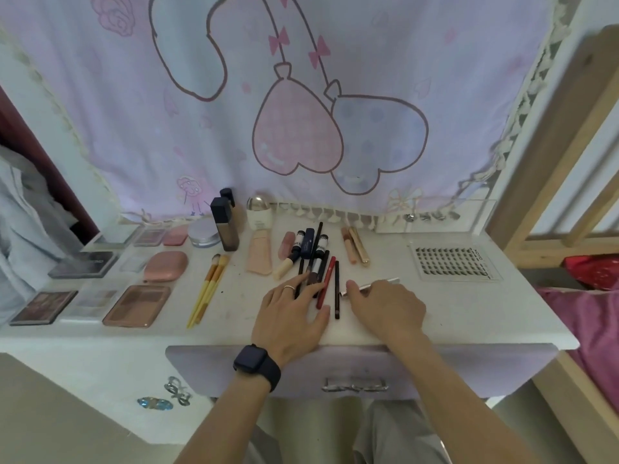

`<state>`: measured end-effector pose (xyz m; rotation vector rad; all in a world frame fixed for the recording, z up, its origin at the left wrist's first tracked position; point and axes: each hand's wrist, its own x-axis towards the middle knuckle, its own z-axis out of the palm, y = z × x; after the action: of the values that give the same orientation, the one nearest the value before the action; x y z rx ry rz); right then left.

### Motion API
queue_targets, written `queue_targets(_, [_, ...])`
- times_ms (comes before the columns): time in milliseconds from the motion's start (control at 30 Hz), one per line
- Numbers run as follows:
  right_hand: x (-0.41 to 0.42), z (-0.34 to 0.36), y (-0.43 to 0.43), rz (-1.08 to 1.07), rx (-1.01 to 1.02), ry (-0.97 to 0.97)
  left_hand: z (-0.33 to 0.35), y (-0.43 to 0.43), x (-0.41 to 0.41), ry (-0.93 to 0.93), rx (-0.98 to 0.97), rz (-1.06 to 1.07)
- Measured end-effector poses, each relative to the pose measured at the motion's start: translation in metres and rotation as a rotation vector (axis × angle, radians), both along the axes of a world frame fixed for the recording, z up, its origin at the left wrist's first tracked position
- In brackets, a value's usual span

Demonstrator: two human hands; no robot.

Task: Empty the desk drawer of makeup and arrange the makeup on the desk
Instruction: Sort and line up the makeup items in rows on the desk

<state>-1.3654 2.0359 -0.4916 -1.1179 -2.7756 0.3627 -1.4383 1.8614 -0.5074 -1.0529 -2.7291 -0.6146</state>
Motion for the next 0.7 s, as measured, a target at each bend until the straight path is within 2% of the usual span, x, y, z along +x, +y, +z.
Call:
queue_targets(200, [0.003, 0.008, 0.006, -0.052, -0.088, 0.008, 0.001, 0.001, 0.002, -0.019, -0.052, 0.015])
queue_targets(367, [0.022, 0.003, -0.004, -0.069, -0.025, 0.131, 0.001, 0.0, 0.001, -0.018, -0.018, 0.004])
queue_targets(433, [0.034, -0.001, -0.003, -0.042, -0.074, 0.237, 0.004, 0.001, 0.003, -0.044, 0.051, 0.004])
queue_targets(533, [0.052, -0.008, 0.004, 0.067, -0.266, 0.457, 0.016, 0.015, 0.012, -0.107, 0.279, 0.008])
queue_targets(600, [0.064, -0.009, 0.008, 0.159, -0.386, 0.575, 0.027, 0.032, 0.02, -0.246, 0.422, -0.016])
queue_targets(700, [0.078, -0.003, 0.018, 0.274, -0.484, 0.605, 0.044, 0.062, 0.028, -0.783, 0.599, -0.115])
